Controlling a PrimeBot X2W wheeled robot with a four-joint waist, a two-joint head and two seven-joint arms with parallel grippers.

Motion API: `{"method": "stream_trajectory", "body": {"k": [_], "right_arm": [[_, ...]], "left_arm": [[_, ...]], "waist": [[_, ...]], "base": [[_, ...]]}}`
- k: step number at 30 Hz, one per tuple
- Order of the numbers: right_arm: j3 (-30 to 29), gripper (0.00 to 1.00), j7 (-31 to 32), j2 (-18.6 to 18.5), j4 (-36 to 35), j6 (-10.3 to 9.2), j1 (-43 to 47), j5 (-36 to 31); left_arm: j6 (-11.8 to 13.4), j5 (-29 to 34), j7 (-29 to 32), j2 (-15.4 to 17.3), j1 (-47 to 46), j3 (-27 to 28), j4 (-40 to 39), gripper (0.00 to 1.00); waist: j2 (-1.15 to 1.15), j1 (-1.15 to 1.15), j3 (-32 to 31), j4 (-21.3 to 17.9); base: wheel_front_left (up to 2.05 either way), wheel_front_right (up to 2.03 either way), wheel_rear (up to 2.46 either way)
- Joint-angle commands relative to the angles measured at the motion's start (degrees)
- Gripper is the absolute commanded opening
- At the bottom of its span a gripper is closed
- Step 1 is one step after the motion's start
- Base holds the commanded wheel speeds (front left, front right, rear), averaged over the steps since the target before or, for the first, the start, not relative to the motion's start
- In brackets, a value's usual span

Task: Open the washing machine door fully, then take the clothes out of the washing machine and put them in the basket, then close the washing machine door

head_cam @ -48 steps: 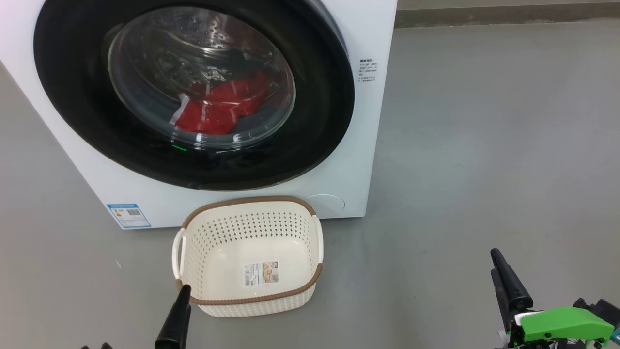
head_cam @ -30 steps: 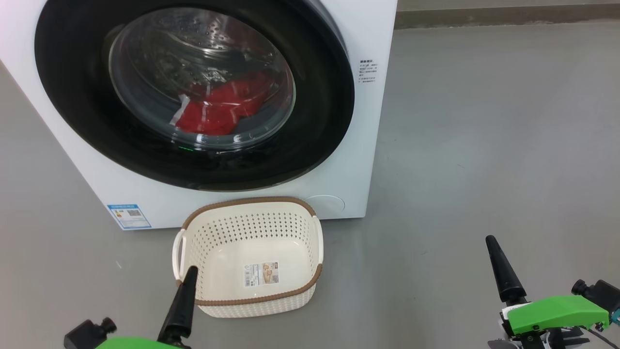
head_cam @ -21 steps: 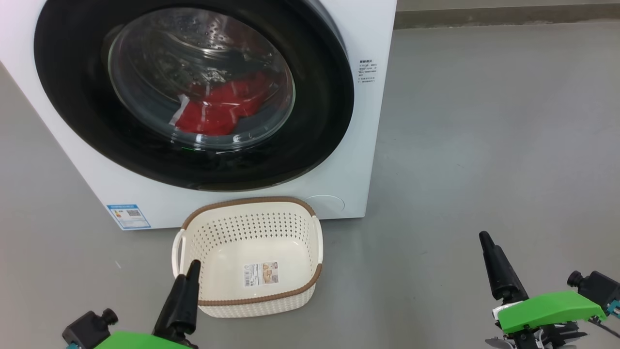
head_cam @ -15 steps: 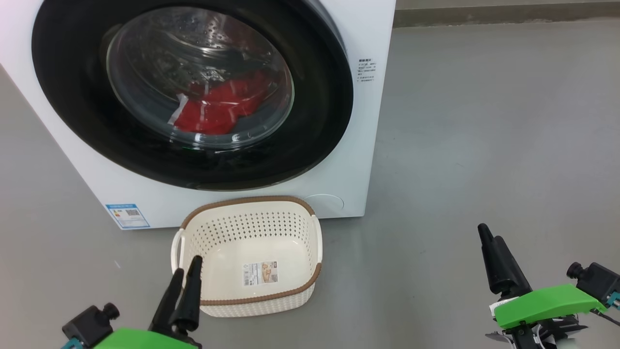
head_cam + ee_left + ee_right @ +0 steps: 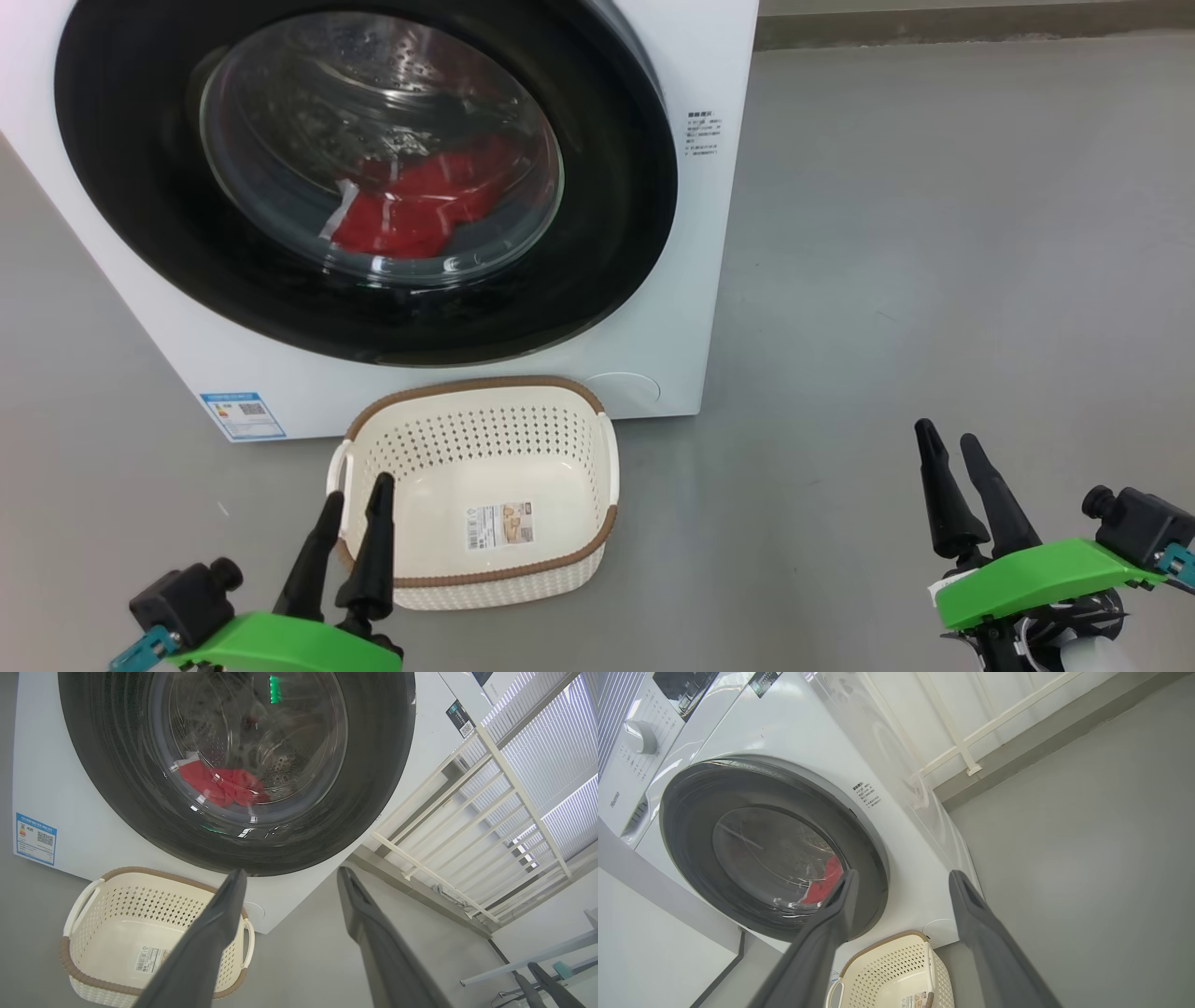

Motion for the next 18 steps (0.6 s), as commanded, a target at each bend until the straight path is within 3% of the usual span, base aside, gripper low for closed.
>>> {"method": "stream_trajectory", "body": {"k": [1, 18], "right_arm": [[0.56, 1.0, -0.76, -0.73, -1.33, -0.03, -3.22, -2.09], [-0.36, 1.0, -3.64, -0.92, -2.03, -0.03, -5.58, -15.68]], "left_arm": [[0.34, 1.92, -0.76, 0.29, -2.87, 0.79, -1.21, 1.0], [1.06, 15.01, -3.63, 0.42, -5.13, -0.78, -0.14, 1.0]], "waist": [[0.0, 0.0, 0.05, -0.01], [0.0, -0.01, 0.61, -0.49]], "base": [[0.0, 0.0, 0.0], [0.0, 0.0, 0.0]]}}
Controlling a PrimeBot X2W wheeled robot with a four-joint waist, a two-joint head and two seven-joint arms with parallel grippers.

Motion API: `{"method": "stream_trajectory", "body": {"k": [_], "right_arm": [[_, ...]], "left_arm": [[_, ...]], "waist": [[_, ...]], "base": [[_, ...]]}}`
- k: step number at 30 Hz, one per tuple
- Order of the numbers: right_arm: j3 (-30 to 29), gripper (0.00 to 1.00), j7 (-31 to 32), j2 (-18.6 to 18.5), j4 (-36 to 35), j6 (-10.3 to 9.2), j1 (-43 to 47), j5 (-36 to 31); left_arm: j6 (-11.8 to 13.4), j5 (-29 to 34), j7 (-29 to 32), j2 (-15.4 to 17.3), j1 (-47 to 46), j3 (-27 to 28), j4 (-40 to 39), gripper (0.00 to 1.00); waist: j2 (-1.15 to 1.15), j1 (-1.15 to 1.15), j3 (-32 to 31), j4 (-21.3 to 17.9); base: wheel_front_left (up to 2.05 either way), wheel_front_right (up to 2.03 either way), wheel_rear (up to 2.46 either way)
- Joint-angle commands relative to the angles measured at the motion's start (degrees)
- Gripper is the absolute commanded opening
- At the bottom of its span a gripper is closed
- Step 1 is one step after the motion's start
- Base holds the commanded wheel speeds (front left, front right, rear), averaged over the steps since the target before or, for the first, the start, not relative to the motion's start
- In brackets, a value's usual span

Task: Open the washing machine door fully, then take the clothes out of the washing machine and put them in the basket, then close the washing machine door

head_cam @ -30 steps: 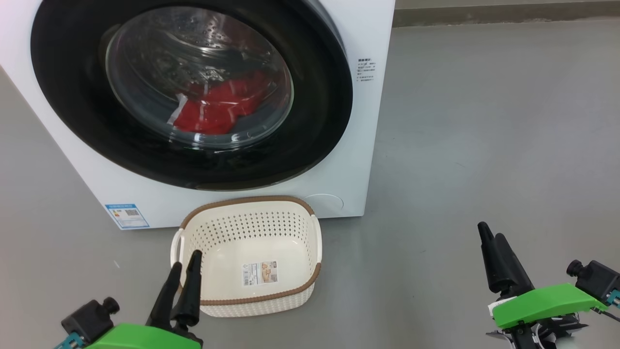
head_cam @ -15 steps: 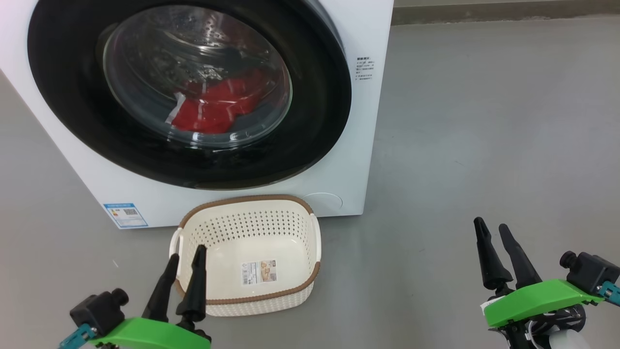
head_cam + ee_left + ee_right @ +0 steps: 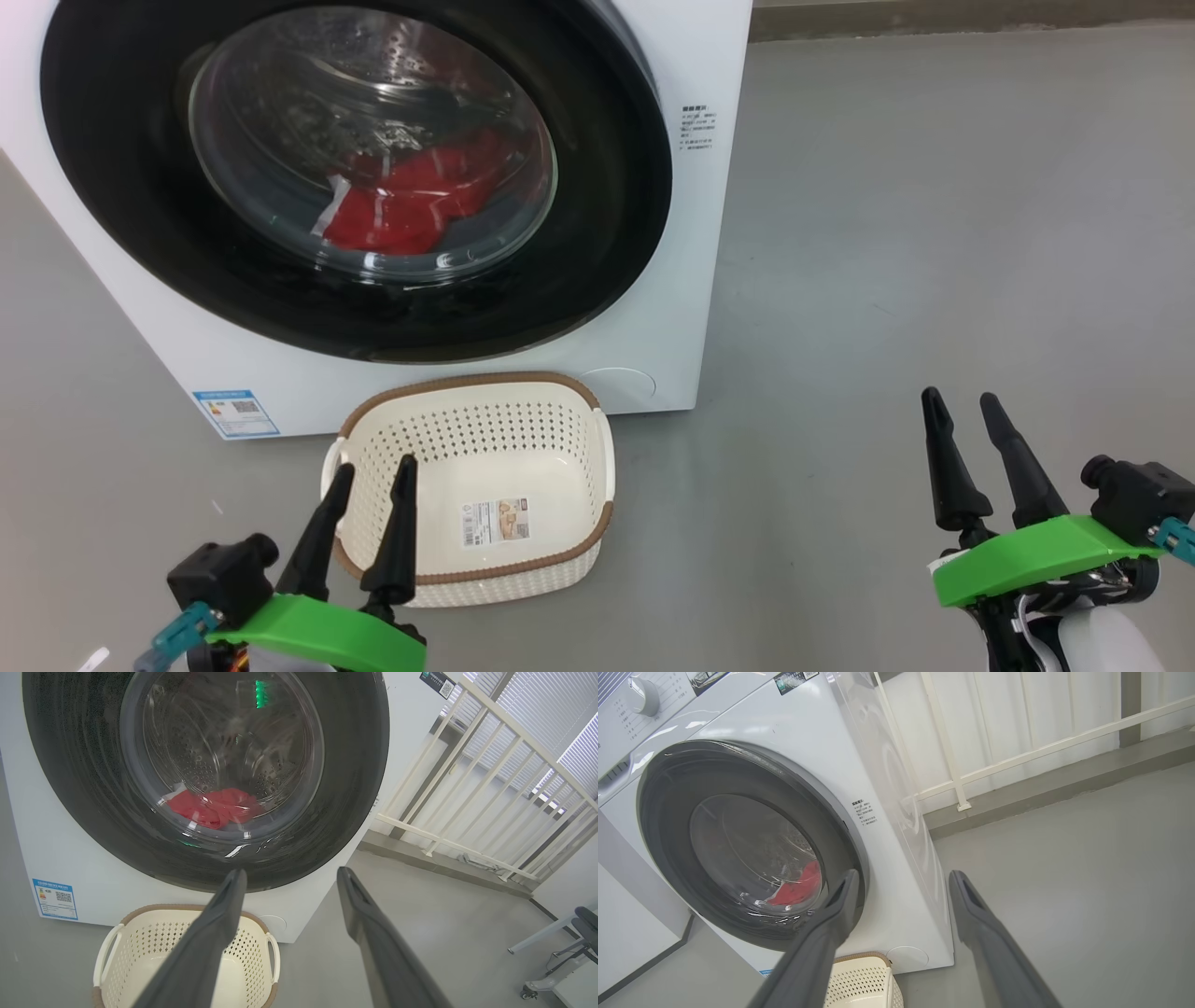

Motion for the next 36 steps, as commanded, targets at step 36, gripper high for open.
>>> {"method": "stream_trajectory", "body": {"k": [36], "right_arm": [[1.39, 1.0, -5.59, -1.06, -4.3, -0.04, -5.18, -20.85]], "left_arm": [[2.49, 21.71, -5.74, 0.62, -5.21, 0.63, -2.31, 1.0]], "waist": [[0.0, -0.01, 0.13, -0.18]], "base": [[0.0, 0.0, 0.0]]}}
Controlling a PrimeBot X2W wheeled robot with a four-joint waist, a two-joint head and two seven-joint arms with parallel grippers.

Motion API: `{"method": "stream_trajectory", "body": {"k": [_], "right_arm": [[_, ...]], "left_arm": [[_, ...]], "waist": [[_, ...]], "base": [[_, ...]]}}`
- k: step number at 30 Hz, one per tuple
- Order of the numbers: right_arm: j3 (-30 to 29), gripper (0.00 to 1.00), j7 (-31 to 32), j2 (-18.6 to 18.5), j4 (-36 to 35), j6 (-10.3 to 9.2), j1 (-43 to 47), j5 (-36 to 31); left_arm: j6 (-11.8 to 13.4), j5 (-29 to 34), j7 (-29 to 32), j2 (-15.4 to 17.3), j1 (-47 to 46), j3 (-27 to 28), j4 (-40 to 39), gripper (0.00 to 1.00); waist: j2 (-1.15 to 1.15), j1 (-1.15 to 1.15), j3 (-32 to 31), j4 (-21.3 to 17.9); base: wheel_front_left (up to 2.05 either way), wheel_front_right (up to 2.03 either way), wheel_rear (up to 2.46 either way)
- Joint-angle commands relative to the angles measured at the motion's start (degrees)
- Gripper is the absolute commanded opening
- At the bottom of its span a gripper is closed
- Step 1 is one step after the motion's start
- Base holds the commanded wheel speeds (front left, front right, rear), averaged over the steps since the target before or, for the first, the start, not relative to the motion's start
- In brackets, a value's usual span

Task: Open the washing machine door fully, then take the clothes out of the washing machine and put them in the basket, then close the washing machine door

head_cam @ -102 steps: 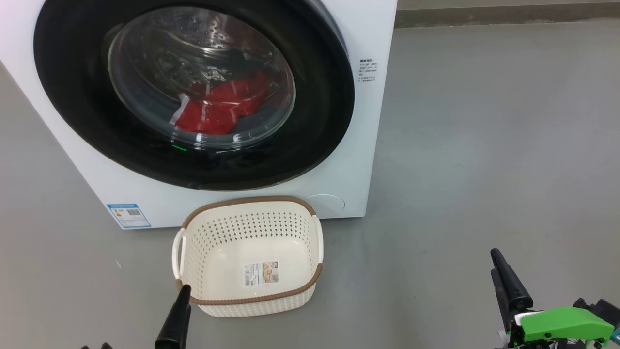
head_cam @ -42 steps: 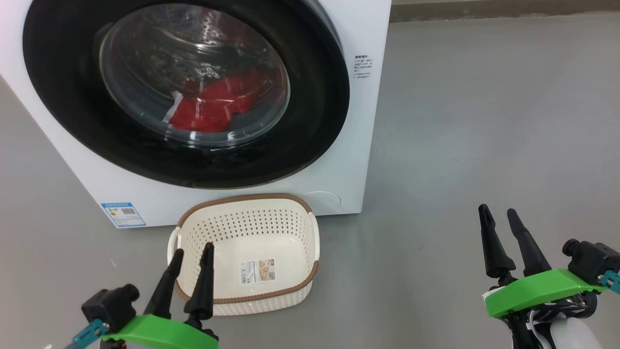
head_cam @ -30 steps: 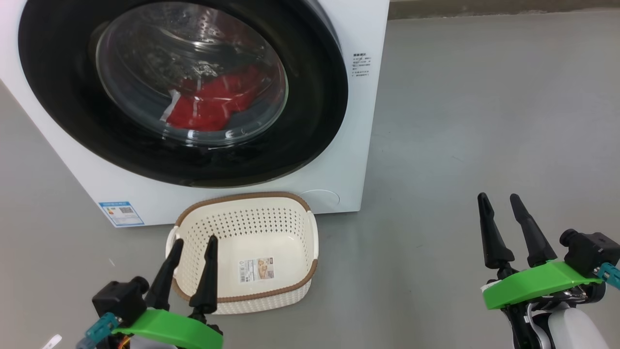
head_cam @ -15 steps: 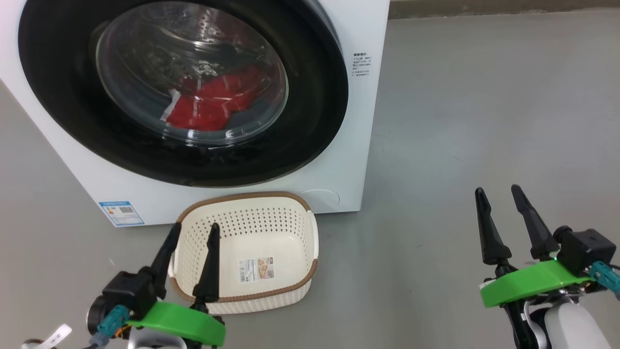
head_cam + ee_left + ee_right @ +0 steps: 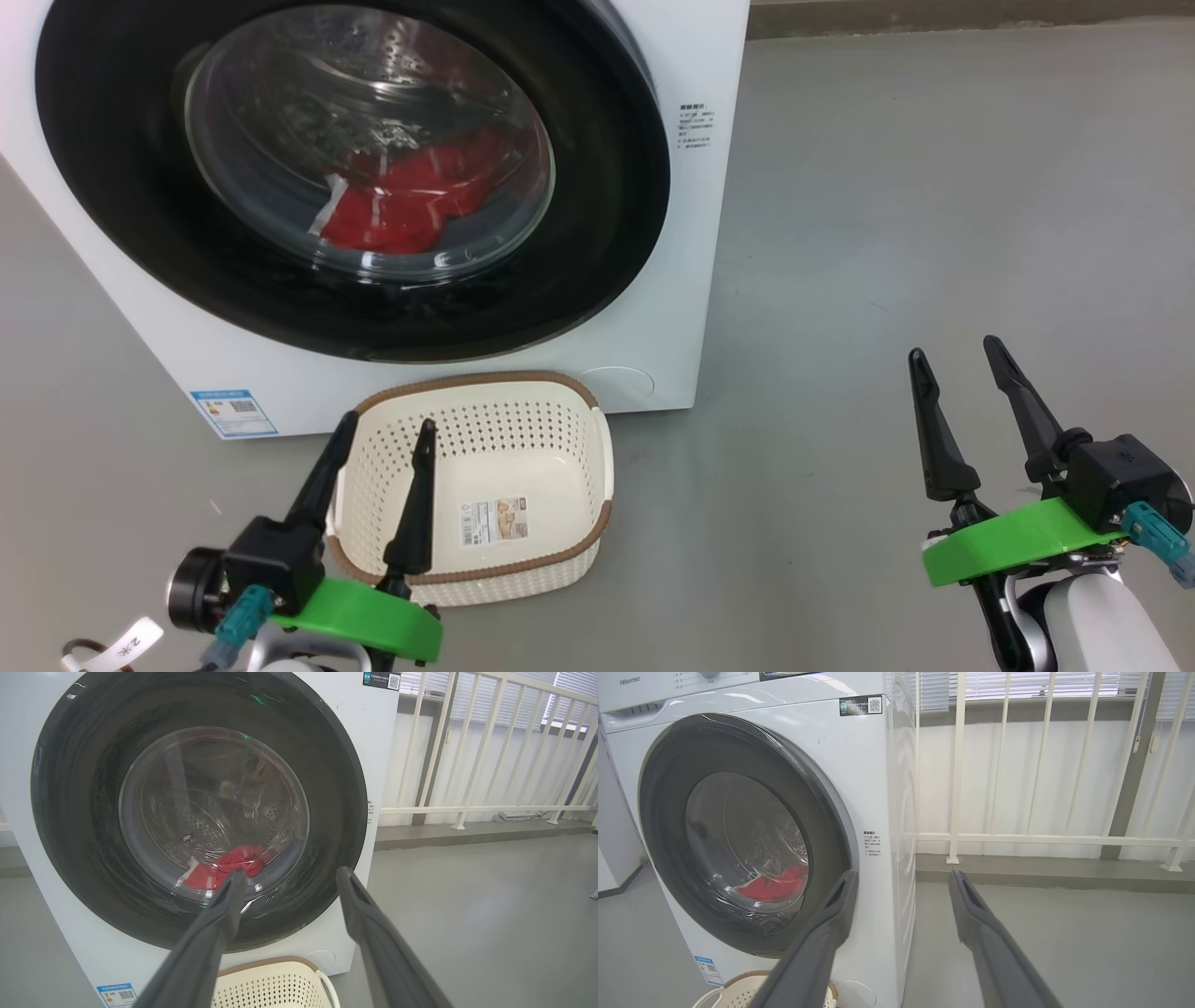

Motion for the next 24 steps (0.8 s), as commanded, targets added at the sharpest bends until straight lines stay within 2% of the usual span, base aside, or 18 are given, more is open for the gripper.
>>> {"method": "stream_trajectory", "body": {"k": [1, 18, 24], "right_arm": [[1.48, 1.0, -0.37, -0.66, -1.61, -0.05, -2.57, -0.44], [1.35, 1.0, -0.37, -0.66, -0.66, -0.05, -3.19, 0.63], [1.1, 1.0, -0.37, -0.66, -1.23, -0.05, -4.31, 1.13]], "left_arm": [[0.56, 0.69, -0.69, 0.6, -1.96, 1.64, -1.6, 1.0], [0.79, -0.46, -0.69, 0.6, -2.39, 2.27, -1.2, 1.0], [0.63, -0.6, -0.69, 0.6, -3.21, 2.27, -2.11, 1.0]], "waist": [[0.0, 0.0, -0.07, 0.04], [0.0, 0.0, 1.31, 0.23], [0.0, 0.0, 3.67, 0.79]], "base": [[0.0, 0.0, 0.0], [0.0, 0.0, 0.0], [0.0, 0.0, 0.0]]}}
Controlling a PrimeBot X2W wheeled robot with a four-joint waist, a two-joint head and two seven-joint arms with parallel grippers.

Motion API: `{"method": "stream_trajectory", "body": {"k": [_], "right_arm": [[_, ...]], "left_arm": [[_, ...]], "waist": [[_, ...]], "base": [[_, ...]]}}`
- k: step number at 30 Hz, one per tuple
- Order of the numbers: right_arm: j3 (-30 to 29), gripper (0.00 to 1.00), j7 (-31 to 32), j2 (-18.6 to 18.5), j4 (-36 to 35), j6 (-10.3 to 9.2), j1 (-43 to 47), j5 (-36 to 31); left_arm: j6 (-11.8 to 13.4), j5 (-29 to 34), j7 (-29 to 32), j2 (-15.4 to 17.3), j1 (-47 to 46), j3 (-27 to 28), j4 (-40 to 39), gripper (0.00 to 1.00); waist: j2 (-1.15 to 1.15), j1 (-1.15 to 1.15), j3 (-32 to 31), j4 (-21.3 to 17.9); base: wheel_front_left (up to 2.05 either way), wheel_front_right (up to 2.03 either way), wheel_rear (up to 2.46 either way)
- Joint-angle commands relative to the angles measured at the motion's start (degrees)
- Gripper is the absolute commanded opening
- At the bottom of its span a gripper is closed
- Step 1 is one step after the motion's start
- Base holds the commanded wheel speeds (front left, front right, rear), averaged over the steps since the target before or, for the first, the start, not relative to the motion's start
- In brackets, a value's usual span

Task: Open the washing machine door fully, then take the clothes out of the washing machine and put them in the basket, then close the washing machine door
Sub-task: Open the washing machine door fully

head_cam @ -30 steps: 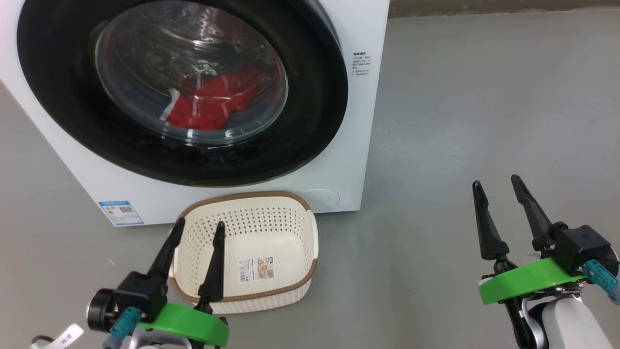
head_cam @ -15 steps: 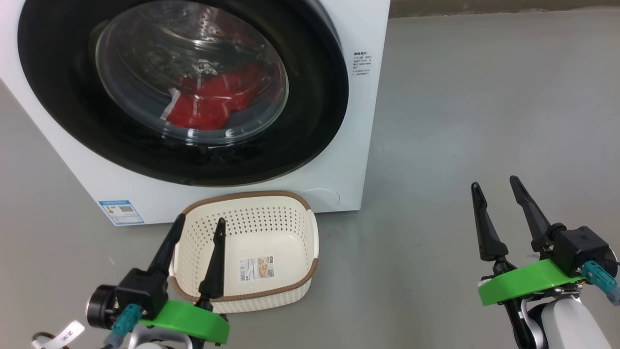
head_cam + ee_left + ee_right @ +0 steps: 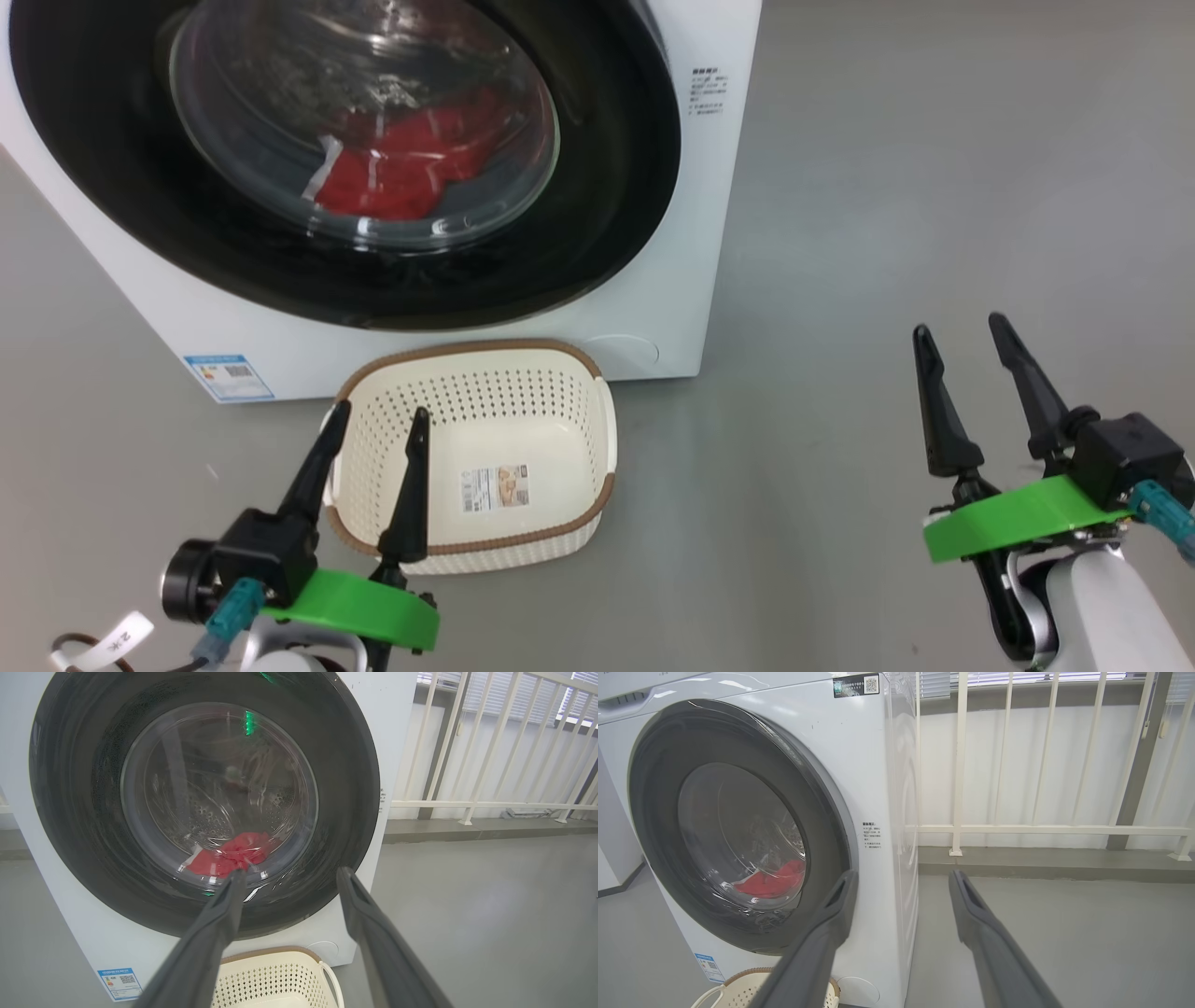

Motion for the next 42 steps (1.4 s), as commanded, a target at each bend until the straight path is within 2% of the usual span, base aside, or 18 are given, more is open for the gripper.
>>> {"method": "stream_trajectory", "body": {"k": [1, 11, 12, 13, 14, 15, 16, 19, 28, 29, 34, 42], "right_arm": [[1.19, 1.0, -0.37, -0.61, -1.86, -0.05, -2.87, 0.26], [1.39, 1.0, -0.37, -0.61, -1.89, -0.05, -6.24, 2.04], [1.37, 0.92, -0.37, -0.61, -1.78, -0.05, -6.73, 2.25], [1.49, 0.49, -0.37, -0.61, -1.58, -0.05, -7.26, 2.78], [1.47, 0.34, -0.37, -0.61, -1.43, -0.05, -7.9, 3.14], [1.42, 0.07, -0.37, -0.61, -1.32, -0.05, -8.59, 3.39], [1.38, 0.0, -0.37, -0.61, -1.02, -0.05, -10.08, 4.48], [1.47, 0.0, -0.37, -0.61, -0.1, -0.05, -12.61, 7.88], [3.79, 0.0, -0.37, -0.61, 6.79, -0.05, -21.22, 29.81], [3.79, 0.0, -0.37, -0.61, 6.79, -0.05, -21.22, 29.81], [6.86, 0.0, -0.33, -0.61, 10.89, -0.05, -26.84, 38.94], [8.46, 0.0, 6.52, -0.61, 13.24, -0.05, -36.3, 51.5]], "left_arm": [[0.11, 0.08, -0.69, 0.6, -2.87, 2.03, -1.91, 1.0], [-0.9, 0.34, -0.69, 0.6, -4.4, 2.32, -3.83, 1.0], [-1.01, 0.38, -0.69, 0.6, -4.61, 2.3, -4.0, 1.0], [-1.11, 0.38, -0.69, 0.6, -4.82, 2.26, -4.16, 1.0], [-1.2, 0.34, -0.69, 0.6, -5.06, 2.24, -4.38, 1.0], [-1.29, 0.33, -0.69, 0.6, -5.3, 2.22, -4.59, 1.0], [-1.44, 0.22, -0.69, 0.6, -5.76, 2.19, -4.94, 1.0], [-1.65, 0.09, -0.69, 0.6, -6.41, 2.19, -5.47, 1.0], [-2.23, -0.56, -0.69, 0.6, -8.2, 1.7, -6.81, 1.0], [-2.23, -0.56, -0.69, 0.6, -8.2, 1.7, -6.81, 1.0], [-2.53, -0.68, -0.69, 0.6, -8.97, 1.79, -7.74, 1.0], [-3.04, -0.48, -0.69, 0.6, -9.92, 1.98, -8.37, 1.0]], "waist": [[0.0, 0.0, 1.19, 0.31], [0.0, 0.0, 6.55, 1.45], [0.0, 0.0, 7.15, 1.58], [0.0, 0.0, 7.74, 1.72], [0.0, 0.0, 8.34, 1.85], [0.0, 0.0, 8.92, 1.97], [0.0, 0.0, 10.08, 2.19], [0.0, 0.0, 11.61, 2.51], [0.0, 0.0, 16.05, 4.0], [0.0, 0.0, 16.05, 4.0], [0.0, 0.0, 18.37, 4.65], [0.0, 0.0, 21.45, 5.29]], "base": [[0.0, 0.0, 0.0], [0.0, 0.0, 0.0], [0.0, 0.0, 0.0], [0.0, 0.0, 0.0], [0.0, 0.0, 0.0], [0.0, 0.0, 0.0], [0.0, 0.0, 0.0], [0.0, 0.0, 0.0], [0.0, 0.0, 0.0], [0.0, 0.0, 0.0], [0.0, 0.0, 0.0], [0.0, 0.0, 0.0]]}}
